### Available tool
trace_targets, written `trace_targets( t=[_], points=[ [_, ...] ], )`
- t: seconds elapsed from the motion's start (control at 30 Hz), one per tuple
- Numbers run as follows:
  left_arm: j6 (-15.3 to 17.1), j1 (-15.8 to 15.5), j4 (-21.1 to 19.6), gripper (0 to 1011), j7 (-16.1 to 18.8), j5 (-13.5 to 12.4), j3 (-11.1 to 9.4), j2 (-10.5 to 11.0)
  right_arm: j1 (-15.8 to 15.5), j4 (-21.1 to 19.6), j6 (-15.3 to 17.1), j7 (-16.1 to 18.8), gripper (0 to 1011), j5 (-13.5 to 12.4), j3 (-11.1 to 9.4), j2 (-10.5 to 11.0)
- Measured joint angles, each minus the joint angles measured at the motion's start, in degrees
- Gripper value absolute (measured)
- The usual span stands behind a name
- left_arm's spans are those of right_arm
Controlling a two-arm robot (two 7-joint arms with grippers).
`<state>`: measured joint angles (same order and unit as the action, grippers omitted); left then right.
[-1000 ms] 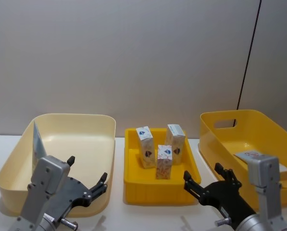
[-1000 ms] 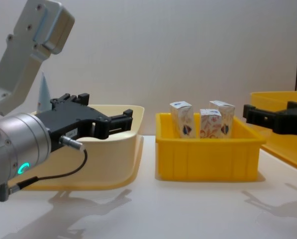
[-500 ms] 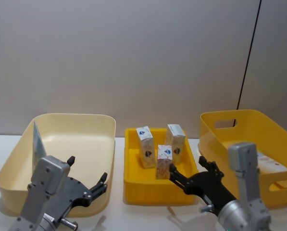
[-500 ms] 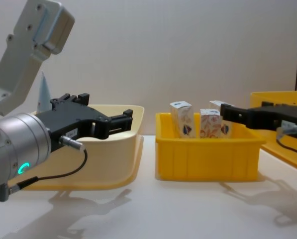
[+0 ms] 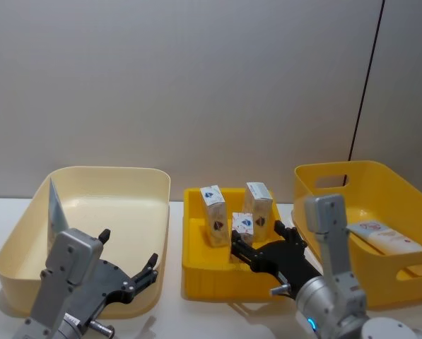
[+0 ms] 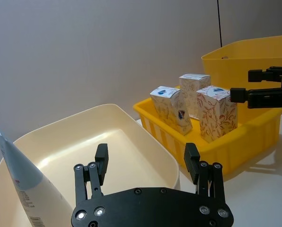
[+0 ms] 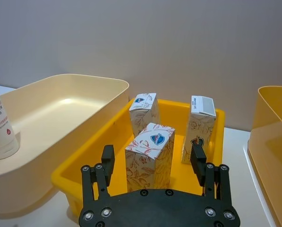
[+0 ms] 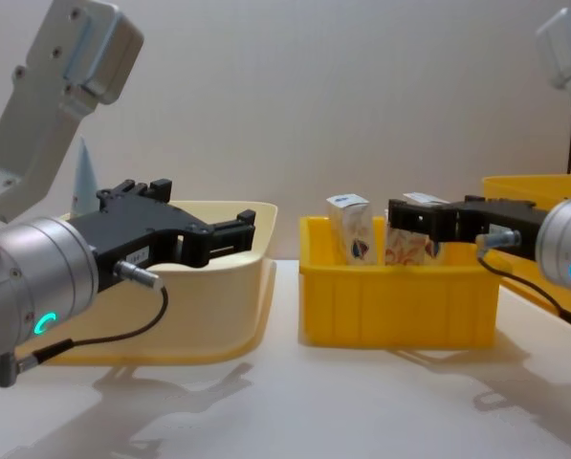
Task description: Bimanual collaborative sorting of washing and personal care products
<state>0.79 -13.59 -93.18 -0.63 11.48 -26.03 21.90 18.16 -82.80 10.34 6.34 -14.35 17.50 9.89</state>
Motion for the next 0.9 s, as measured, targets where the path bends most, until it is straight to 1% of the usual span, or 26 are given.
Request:
trace_targets(
  t=[0.4,0.53,0.9],
  points=[
    [0.0,0.0,0.0,1002,0.0,0.0,0.0,0.0,3.2,4.2,2.2,-3.1,1001,2.9,1.0,-2.6],
    [0.0,0.0,0.0,1002,0.0,0.0,0.0,0.0,4.0,5.3,2.4,-3.5,1001,3.4,1.2,-3.2],
    [0.0,0.0,0.0,1002,0.0,0.0,0.0,0.0,6.7,9.9,2.7,-3.7,1001,4.5,2.0,-5.3]
  ],
)
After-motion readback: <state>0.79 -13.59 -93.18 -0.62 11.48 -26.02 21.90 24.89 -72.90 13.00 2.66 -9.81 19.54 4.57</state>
